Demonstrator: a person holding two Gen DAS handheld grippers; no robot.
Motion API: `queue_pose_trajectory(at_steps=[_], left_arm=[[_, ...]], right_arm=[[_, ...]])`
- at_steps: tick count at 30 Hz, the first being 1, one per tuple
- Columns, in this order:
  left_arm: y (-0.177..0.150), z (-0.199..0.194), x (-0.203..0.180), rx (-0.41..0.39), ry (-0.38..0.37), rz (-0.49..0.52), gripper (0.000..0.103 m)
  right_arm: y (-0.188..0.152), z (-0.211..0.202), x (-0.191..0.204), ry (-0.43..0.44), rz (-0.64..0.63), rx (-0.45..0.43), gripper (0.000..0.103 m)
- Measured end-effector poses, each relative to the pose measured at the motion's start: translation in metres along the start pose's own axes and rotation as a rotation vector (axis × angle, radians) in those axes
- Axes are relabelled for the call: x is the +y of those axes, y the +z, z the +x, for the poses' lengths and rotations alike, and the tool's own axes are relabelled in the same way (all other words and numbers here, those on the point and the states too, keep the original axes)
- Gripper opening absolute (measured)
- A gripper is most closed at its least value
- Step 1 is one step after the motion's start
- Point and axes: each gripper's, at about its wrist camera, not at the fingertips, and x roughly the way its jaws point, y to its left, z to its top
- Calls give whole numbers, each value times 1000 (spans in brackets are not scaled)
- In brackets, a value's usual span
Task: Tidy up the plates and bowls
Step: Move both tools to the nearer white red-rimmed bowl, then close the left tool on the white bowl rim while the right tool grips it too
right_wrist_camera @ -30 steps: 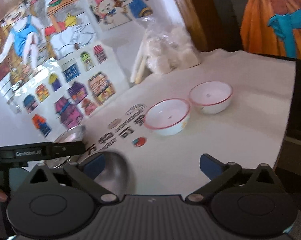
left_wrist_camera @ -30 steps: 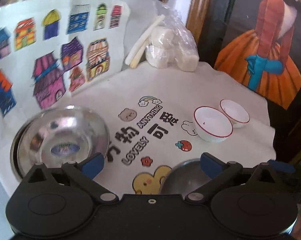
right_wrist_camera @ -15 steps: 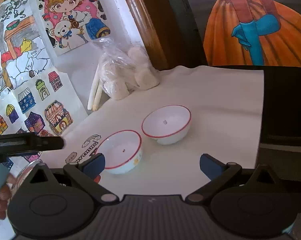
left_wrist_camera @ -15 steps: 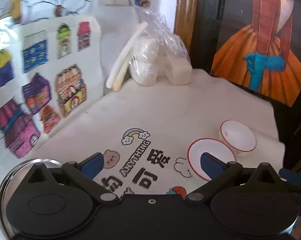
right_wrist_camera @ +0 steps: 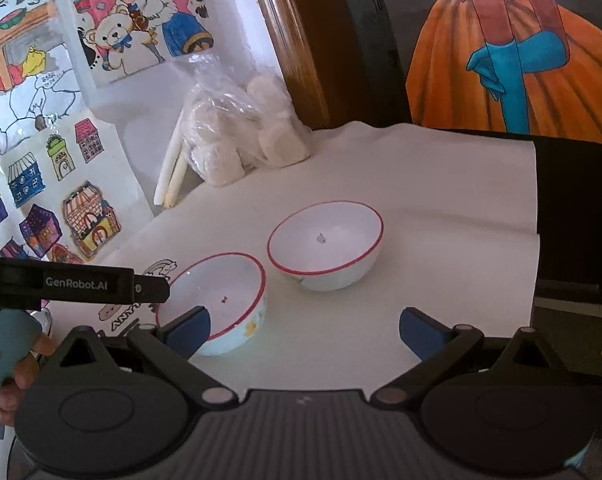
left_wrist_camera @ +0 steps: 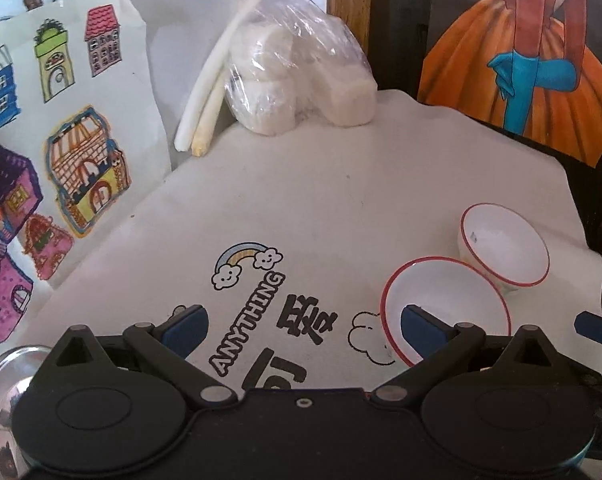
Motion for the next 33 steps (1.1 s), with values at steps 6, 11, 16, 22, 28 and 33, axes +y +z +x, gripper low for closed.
queue_pose_trajectory(at_steps=[6, 11, 16, 22, 28, 33], left_arm=[[1, 7, -3, 13, 18, 40, 102], [2, 10, -6, 16, 16, 62, 102], [2, 12, -7, 26, -5, 62, 99], [1, 15, -12, 44, -41, 67, 92], [0, 17, -12, 63, -77, 57, 86], [0, 22, -11, 88, -99, 41, 75]], right_arm=[[0, 8, -2, 19, 18, 6, 102], [0, 11, 0, 22, 13, 4, 96], [0, 14, 5, 17, 5, 9, 89], [0, 17, 9, 21, 3, 17, 84], [0, 20, 13, 31, 1, 24, 78], [0, 23, 15, 42, 1, 32, 75]])
